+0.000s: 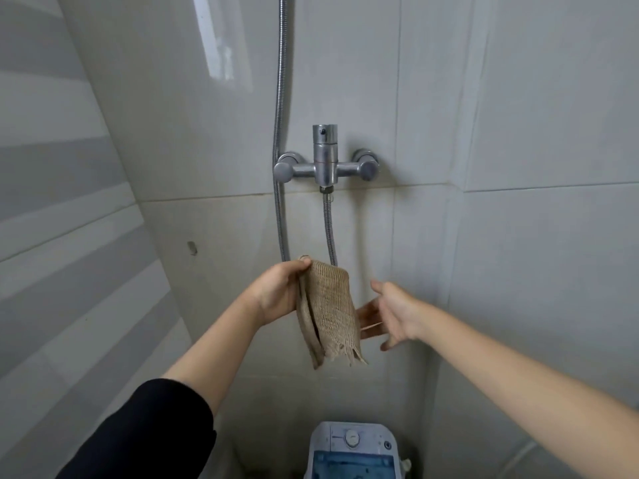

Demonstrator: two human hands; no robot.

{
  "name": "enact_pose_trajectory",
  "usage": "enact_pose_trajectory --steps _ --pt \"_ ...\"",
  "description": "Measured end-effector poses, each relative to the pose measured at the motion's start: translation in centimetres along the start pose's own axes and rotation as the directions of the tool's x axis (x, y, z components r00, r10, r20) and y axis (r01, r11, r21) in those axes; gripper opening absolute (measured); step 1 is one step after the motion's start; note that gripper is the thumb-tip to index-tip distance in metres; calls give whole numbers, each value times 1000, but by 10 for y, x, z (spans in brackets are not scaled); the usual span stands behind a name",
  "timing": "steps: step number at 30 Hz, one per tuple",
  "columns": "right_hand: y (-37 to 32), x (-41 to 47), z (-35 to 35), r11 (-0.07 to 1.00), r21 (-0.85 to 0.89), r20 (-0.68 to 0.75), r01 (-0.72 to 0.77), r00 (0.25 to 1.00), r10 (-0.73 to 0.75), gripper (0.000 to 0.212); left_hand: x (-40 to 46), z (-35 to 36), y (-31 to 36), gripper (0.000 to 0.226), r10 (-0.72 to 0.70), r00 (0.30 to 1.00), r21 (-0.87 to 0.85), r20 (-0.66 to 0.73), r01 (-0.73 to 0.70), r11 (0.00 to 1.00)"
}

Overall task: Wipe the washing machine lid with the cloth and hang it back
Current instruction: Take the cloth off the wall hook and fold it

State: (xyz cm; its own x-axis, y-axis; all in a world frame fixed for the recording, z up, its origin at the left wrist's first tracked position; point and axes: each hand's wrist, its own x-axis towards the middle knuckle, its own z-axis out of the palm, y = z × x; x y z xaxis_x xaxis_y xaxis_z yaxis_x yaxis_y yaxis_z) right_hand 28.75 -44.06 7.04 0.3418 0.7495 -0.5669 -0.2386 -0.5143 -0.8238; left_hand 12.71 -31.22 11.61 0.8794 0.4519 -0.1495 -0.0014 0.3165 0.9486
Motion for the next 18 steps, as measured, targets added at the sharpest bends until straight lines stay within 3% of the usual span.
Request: enact_pose_trajectory --steps 4,7,10,14,18 --pt "-8 -10 2 971 220 178 92 975 -133 52 4 6 -5 26 9 1000 -28 -26 -10 1000" --pt "-16 -16 6 942 283 127 178 967 -220 25 5 6 -8 24 51 994 11 -93 -50 999" --pt "-23 -16 9 888 337 -70 313 949 -308 2 5 4 -10 20 162 952 129 -259 -132 983" --pt "-28 -16 11 763 363 -298 535 843 -449 24 2 0 -11 6 270 852 296 -448 -143 944" --pt "-31 -20 11 775 168 -233 609 788 -570 49 1 -6 -8 19 398 763 426 -510 -177 887"
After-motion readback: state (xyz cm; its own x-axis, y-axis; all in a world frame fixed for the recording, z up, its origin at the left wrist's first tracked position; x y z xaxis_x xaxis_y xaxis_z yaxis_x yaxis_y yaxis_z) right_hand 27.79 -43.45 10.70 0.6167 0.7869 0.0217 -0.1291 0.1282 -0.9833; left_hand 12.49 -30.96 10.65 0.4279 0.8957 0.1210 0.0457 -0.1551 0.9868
